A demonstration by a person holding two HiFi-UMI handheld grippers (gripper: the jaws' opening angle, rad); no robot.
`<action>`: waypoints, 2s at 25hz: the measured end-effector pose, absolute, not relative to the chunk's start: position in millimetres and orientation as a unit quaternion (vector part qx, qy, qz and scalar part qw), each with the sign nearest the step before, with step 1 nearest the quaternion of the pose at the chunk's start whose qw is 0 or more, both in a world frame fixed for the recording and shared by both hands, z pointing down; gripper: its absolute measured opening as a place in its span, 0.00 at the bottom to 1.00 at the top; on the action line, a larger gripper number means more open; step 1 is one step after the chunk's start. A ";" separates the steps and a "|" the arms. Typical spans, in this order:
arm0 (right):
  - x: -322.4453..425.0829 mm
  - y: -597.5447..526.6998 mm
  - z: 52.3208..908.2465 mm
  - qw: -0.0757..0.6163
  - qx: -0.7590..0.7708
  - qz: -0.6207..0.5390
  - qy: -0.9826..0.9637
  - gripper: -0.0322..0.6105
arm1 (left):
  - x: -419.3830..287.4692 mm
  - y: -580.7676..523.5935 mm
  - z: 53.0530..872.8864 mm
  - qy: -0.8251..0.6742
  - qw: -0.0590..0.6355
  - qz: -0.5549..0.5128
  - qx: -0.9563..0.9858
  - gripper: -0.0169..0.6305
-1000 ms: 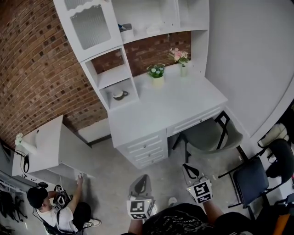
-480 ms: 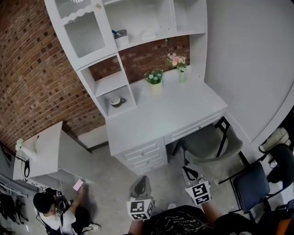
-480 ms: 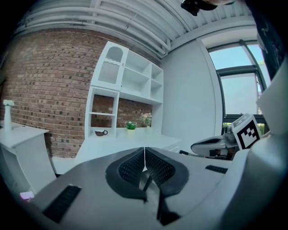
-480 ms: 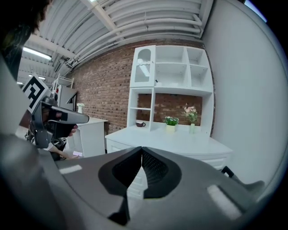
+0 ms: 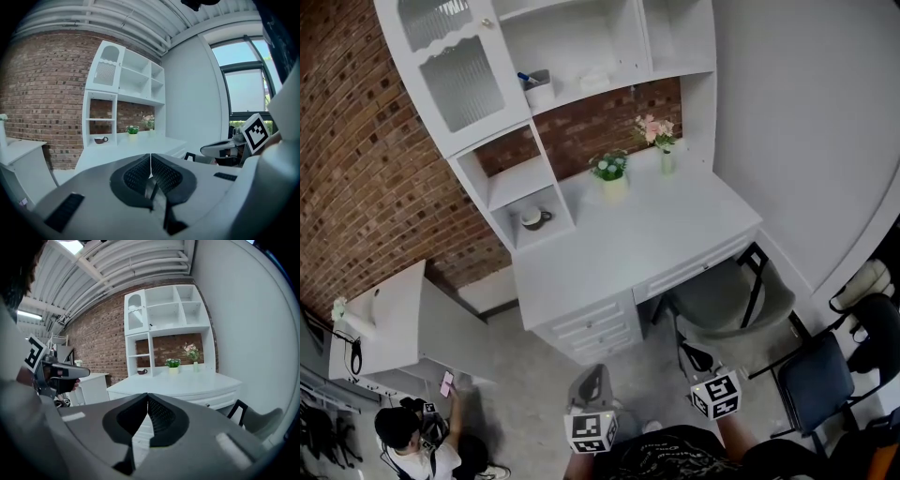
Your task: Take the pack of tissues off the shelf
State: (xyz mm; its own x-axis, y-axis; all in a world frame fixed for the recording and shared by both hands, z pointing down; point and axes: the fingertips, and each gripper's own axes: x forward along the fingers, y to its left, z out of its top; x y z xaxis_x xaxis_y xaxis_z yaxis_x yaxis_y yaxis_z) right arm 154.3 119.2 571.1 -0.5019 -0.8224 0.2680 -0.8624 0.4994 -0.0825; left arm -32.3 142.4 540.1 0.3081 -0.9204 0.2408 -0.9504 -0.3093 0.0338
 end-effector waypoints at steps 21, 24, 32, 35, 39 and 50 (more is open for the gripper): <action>134.8 63.7 570.9 0.152 0.496 0.069 -0.852 0.06 | -49.0 68.7 555.4 -0.565 0.090 0.106 0.813 0.05; 127.6 47.6 570.9 0.168 0.494 0.058 -0.851 0.06 | -53.8 51.1 553.4 -0.563 0.087 0.106 0.815 0.05; 106.2 -4.2 563.5 0.160 0.510 0.063 -0.843 0.06 | -77.1 -0.6 547.3 -0.551 0.076 0.100 0.825 0.05; 95.4 -24.1 559.3 0.162 0.512 0.058 -0.841 0.06 | -91.0 -22.6 545.3 -0.552 0.075 0.091 0.825 0.05; 83.8 -48.5 557.0 0.163 0.524 0.060 -0.834 0.06 | -108.8 -52.7 548.7 -0.548 0.074 0.090 0.829 0.05; 55.7 -109.2 549.8 0.108 0.564 0.090 -0.814 0.06 | -140.8 -119.7 548.8 -0.513 0.055 0.104 0.850 0.05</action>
